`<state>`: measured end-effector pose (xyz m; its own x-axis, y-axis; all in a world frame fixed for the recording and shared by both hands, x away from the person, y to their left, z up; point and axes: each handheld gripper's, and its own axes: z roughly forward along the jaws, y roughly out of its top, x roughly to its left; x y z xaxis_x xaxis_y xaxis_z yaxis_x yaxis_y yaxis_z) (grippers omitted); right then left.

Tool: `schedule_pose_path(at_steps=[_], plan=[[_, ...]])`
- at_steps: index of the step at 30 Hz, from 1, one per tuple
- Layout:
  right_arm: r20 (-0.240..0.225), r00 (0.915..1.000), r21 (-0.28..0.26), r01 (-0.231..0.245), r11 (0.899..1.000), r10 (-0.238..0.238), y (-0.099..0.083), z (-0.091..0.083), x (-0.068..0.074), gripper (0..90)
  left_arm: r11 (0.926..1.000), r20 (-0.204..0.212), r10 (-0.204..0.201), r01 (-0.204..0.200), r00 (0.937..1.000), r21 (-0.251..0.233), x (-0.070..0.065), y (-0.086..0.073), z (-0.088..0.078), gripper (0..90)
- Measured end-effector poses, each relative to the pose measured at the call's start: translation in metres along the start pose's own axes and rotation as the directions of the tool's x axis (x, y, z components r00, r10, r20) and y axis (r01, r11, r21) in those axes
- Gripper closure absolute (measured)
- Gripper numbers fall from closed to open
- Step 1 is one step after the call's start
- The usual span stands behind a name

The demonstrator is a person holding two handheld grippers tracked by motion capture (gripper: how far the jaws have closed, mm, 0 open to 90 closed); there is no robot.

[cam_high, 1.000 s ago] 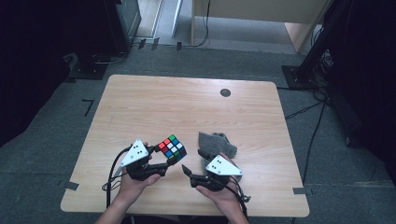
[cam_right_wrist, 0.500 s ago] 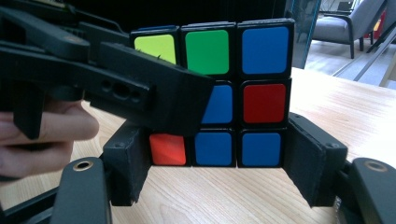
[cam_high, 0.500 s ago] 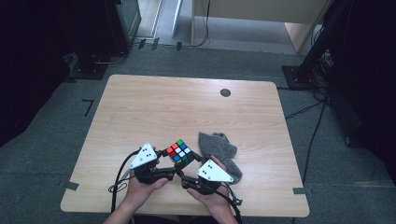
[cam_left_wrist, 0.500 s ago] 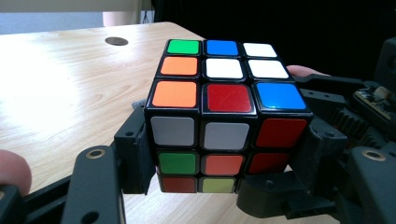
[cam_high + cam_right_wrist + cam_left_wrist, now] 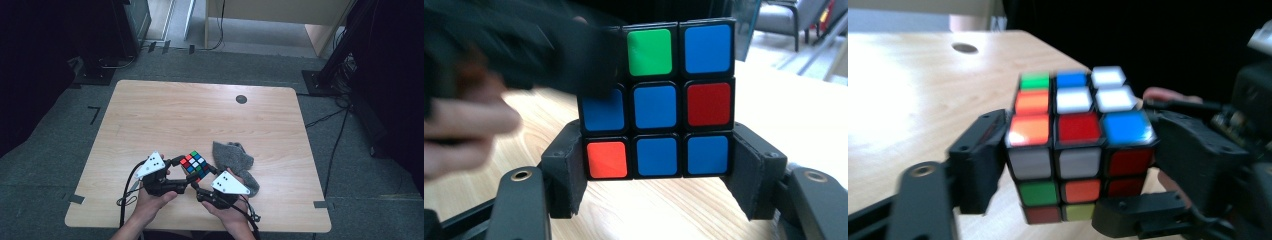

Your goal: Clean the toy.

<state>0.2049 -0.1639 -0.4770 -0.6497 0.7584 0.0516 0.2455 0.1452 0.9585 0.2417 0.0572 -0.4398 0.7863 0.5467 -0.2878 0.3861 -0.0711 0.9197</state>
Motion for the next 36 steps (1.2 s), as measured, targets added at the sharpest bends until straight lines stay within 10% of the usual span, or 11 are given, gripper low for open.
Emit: schedule_pose_path(at_steps=[6, 11, 13, 18, 31, 36], plan=[[0.019, 0.9978, 0.035, -0.064, 0.997, 0.063, 0.000, -0.008, -0.025, 34.4, 0.9981, -0.030, 0.040, -0.042, 0.9987, -0.046, 0.015, 0.003, -0.016, 18.1], [0.030, 0.9949, 0.058, -0.098, 0.994, 0.096, 0.008, -0.018, -0.041, 34.4, 0.9895, -0.113, 0.142, -0.144, 0.9834, -0.008, 0.025, -0.010, -0.015, 16.3], [0.024, 0.9947, 0.065, -0.101, 0.993, 0.100, 0.012, -0.023, -0.044, 34.4, 0.9758, -0.151, 0.218, -0.217, 0.9642, 0.023, 0.024, -0.016, -0.011, 16.3], [-0.028, 0.9932, 0.111, -0.109, 0.988, 0.113, 0.025, -0.029, -0.041, 34.4, 0.9151, -0.205, 0.403, -0.387, 0.8921, 0.112, 0.014, -0.031, 0.001, 16.5], [-0.073, 0.9791, 0.223, -0.170, 0.960, 0.190, 0.033, -0.021, -0.019, 34.2, 0.7929, -0.162, 0.608, -0.583, 0.7773, 0.176, -0.017, -0.044, 0.017, 13.8], [-0.101, 0.9667, 0.285, -0.198, 0.938, 0.235, 0.031, -0.015, -0.016, 34.2, 0.7719, -0.156, 0.635, -0.611, 0.7568, 0.175, -0.023, -0.047, 0.020, 15.2]])
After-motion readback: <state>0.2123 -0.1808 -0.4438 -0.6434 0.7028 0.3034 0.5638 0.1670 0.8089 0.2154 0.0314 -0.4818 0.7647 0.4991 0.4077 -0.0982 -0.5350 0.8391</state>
